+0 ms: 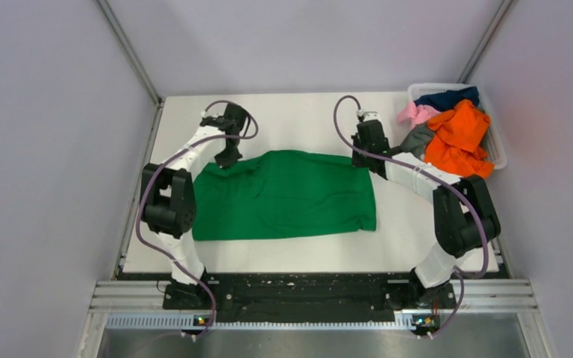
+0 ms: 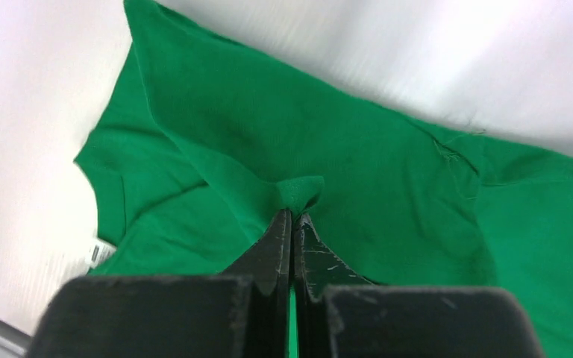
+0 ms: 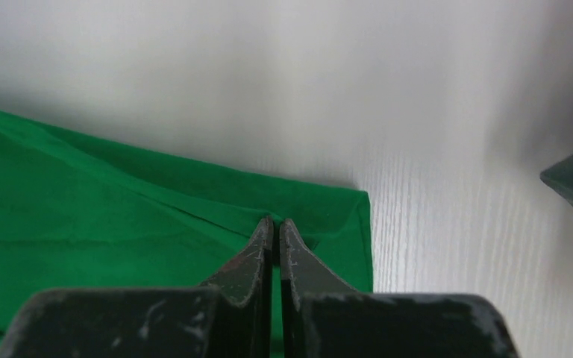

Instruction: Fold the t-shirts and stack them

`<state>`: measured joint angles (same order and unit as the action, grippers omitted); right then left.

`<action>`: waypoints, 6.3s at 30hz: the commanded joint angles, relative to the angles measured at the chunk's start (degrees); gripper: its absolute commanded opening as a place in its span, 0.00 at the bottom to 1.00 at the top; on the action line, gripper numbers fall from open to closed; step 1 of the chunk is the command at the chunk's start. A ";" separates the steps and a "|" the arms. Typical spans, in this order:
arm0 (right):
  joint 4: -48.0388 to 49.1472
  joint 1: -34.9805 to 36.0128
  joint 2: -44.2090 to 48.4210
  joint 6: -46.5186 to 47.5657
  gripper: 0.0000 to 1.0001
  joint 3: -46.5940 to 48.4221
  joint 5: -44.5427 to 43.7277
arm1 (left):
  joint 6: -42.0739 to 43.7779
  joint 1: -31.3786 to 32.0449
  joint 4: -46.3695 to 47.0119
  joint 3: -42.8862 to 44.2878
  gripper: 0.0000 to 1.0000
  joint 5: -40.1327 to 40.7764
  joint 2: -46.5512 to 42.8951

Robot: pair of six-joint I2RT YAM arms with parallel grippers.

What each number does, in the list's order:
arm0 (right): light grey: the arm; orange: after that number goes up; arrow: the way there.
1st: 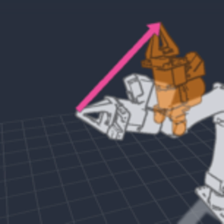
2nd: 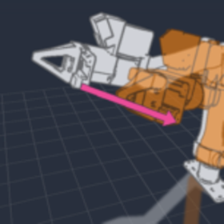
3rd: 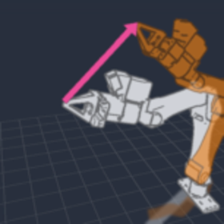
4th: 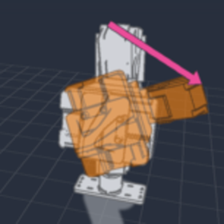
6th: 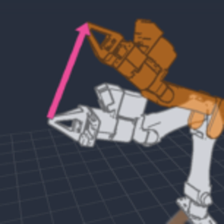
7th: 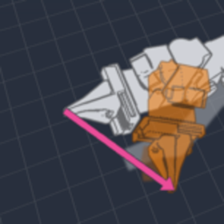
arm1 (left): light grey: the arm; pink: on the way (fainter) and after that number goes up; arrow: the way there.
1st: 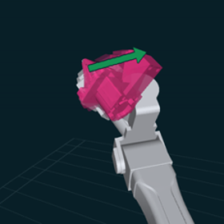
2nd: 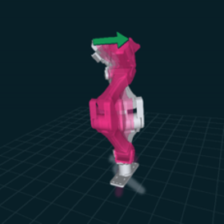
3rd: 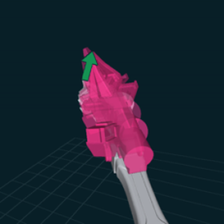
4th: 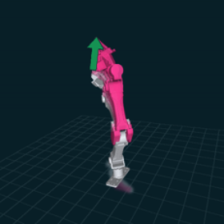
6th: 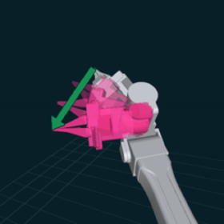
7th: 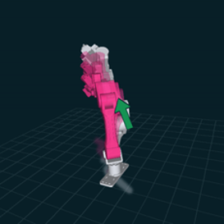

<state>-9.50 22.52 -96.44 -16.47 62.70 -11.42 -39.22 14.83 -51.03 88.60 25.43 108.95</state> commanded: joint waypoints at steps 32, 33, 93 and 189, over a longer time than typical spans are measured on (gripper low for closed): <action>-3.80 0.21 16.74 3.02 0.00 -12.24 -4.59 | -7.22 1.52 3.85 -29.33 0.00 3.52 -32.25; -3.47 0.19 16.81 2.61 0.00 -12.83 -4.06 | -7.09 1.89 4.72 -30.53 0.00 2.61 -32.63; 8.99 34.61 16.07 -7.82 0.99 -25.19 27.58 | -30.42 2.21 54.87 52.63 0.99 -44.31 54.09; 24.62 -0.34 4.81 -23.17 0.00 -5.28 18.47 | -7.32 3.51 33.56 -6.72 0.00 -39.11 -1.46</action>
<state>10.00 24.88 -86.65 -41.69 51.51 4.60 -49.43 19.70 -15.57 76.09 -12.75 104.71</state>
